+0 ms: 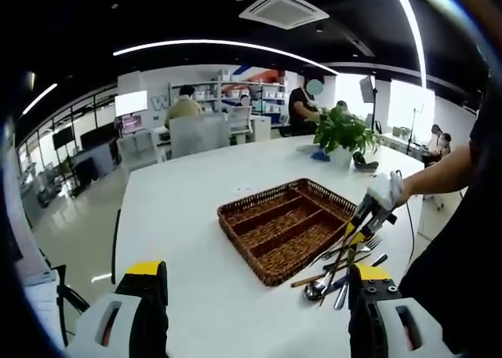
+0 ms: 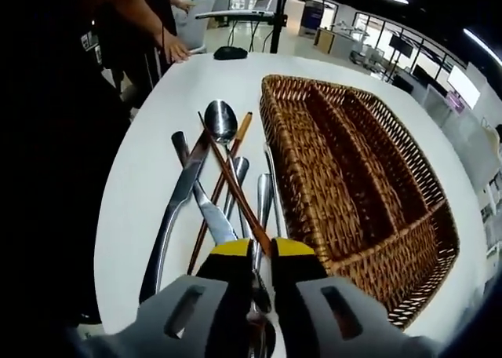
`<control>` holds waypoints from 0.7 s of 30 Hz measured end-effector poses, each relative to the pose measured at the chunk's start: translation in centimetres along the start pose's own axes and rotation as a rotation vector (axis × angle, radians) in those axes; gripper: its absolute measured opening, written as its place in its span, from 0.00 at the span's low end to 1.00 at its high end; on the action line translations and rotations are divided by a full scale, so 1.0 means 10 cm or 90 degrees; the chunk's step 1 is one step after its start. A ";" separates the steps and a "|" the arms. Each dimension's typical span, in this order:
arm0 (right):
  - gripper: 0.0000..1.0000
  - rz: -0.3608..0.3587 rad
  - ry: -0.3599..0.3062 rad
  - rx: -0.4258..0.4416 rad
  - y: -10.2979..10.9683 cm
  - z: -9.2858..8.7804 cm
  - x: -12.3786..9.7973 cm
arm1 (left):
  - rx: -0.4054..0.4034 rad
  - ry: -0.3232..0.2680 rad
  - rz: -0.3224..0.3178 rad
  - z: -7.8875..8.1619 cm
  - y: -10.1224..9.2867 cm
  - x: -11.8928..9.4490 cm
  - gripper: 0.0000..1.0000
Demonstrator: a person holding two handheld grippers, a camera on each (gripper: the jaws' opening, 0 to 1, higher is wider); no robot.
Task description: Arrange the knives, forks, and spoons in their matching storage slots by inserting each utensil handle-first until every utensil is classified and aligned in the correct compartment
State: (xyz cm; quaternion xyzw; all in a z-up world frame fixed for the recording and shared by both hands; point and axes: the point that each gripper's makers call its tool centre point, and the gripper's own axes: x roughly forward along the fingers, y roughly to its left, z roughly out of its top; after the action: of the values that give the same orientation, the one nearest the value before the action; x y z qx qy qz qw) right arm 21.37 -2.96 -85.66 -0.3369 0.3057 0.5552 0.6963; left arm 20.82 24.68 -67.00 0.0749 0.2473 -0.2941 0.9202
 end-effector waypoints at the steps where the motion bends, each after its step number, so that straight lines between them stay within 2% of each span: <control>1: 0.06 -0.002 0.002 -0.002 0.00 0.00 0.01 | -0.001 0.000 0.001 0.00 0.00 0.00 1.00; 3: 0.05 -0.004 0.003 -0.005 -0.01 -0.01 0.03 | -0.002 0.000 0.001 0.00 0.00 -0.01 1.00; 8: 0.10 -0.002 0.017 -0.013 -0.02 -0.05 0.07 | -0.002 0.001 -0.001 -0.01 -0.01 -0.02 1.00; 21: 0.04 0.019 0.021 -0.031 0.02 -0.04 0.09 | -0.002 0.002 0.002 -0.01 -0.01 -0.03 1.00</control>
State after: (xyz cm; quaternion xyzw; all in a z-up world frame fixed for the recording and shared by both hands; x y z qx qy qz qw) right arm 21.29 -2.71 -86.62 -0.3580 0.3084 0.5669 0.6748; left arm 20.47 24.82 -66.93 0.0741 0.2493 -0.2920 0.9204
